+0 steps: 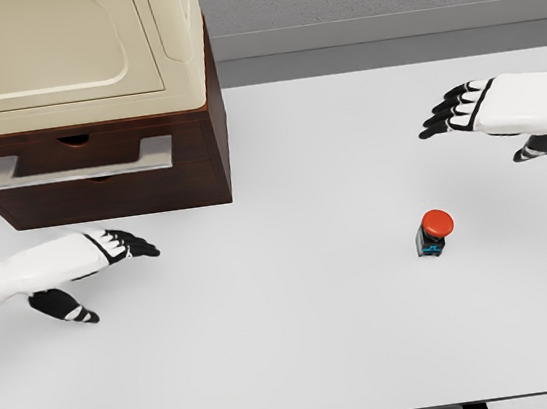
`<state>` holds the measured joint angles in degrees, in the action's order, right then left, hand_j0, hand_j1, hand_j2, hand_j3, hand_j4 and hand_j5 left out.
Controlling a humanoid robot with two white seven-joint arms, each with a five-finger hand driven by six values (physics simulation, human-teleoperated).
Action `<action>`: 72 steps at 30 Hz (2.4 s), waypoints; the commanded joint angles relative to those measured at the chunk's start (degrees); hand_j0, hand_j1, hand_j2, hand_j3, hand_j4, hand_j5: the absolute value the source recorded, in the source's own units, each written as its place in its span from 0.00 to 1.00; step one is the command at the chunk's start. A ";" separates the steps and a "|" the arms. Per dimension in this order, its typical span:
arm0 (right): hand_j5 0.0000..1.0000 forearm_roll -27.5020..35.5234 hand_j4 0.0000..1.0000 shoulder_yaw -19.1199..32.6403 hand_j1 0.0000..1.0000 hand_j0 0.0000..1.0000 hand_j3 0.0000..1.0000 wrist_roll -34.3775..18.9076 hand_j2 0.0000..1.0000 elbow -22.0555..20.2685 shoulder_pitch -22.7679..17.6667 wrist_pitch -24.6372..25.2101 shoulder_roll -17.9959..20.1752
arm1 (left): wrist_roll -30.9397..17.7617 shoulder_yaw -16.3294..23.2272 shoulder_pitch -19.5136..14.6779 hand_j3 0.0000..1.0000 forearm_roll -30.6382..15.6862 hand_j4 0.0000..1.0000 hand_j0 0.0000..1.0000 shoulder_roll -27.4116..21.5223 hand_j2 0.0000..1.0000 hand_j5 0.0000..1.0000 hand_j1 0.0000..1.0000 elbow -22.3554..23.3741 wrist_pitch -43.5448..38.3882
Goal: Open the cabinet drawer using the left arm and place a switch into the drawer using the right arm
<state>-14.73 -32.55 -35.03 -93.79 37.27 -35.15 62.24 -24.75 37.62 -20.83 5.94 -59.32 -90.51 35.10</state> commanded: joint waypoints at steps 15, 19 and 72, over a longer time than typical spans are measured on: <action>1.00 -2.76 1.00 -5.07 1.00 1.00 1.00 0.03 1.00 -1.22 -0.35 0.15 -1.86 | 0.41 6.32 -18.28 1.00 -6.82 1.00 1.00 -0.27 1.00 1.00 1.00 -10.48 -0.10; 1.00 -4.86 1.00 -7.36 1.00 1.00 1.00 0.03 1.00 -1.49 -0.35 0.15 -2.21 | 0.41 14.92 -25.13 1.00 -15.34 1.00 1.00 -8.43 1.00 1.00 1.00 -10.48 -0.10; 1.00 -12.60 1.00 -15.36 1.00 1.00 1.00 0.03 1.00 -5.27 0.09 0.15 -4.14 | -3.64 47.37 -56.52 1.00 -38.37 1.00 1.00 -17.76 1.00 1.00 1.00 -10.48 -29.65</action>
<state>-27.50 -47.92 -35.02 -99.07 37.35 -35.13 58.11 -29.22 84.98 -77.35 -33.28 -77.29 -100.98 5.63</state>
